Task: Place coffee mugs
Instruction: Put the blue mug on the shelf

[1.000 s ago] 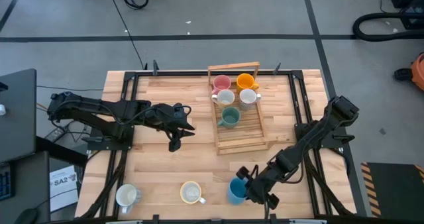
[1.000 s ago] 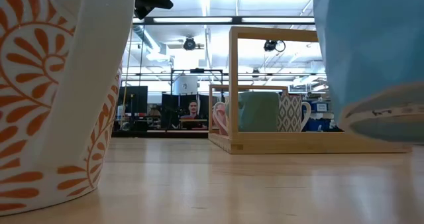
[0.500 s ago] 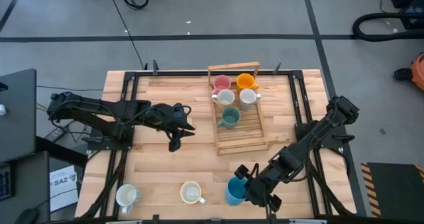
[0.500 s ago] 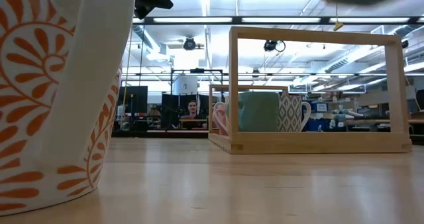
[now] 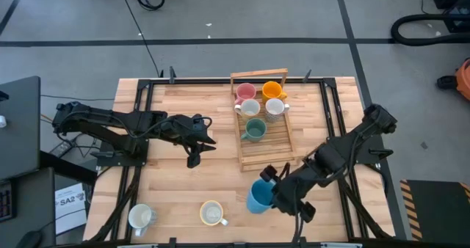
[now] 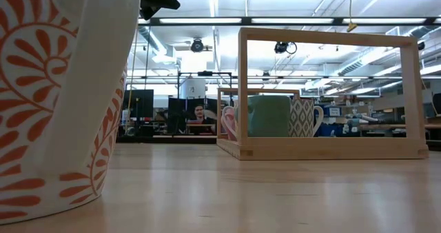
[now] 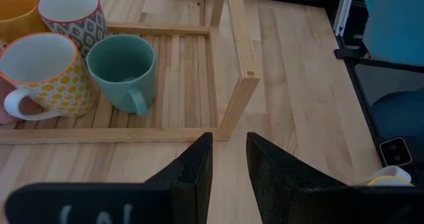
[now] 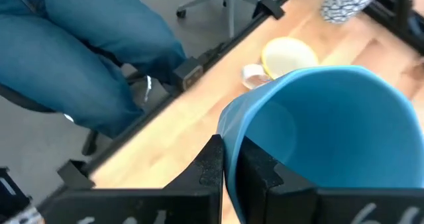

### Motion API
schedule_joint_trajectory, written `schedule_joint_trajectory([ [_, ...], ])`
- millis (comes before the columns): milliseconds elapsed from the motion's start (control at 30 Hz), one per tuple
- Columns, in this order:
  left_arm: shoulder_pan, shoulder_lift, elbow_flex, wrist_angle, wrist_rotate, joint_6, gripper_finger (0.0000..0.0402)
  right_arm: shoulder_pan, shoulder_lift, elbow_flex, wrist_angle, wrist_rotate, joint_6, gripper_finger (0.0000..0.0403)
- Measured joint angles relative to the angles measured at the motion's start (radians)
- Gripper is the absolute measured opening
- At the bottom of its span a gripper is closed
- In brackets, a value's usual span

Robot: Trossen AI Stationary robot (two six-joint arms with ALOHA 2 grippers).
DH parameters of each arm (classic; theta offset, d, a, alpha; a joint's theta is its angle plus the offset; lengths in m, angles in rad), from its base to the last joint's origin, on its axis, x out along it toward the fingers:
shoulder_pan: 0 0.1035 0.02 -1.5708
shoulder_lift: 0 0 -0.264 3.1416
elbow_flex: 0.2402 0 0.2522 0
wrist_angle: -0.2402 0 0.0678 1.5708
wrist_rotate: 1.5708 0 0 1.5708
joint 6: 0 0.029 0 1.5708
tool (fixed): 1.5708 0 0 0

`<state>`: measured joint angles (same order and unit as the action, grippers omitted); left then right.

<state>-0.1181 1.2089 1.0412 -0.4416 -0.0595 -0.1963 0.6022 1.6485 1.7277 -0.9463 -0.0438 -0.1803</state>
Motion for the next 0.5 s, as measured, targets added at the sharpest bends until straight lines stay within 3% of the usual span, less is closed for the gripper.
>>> schedule_joint_trajectory([
  [500, 0.000, 0.000, 0.000, 0.000, 0.000, 0.000, 0.0098, -0.179, -0.001, 0.192, -0.355, 0.110, -0.146, 0.0029],
])
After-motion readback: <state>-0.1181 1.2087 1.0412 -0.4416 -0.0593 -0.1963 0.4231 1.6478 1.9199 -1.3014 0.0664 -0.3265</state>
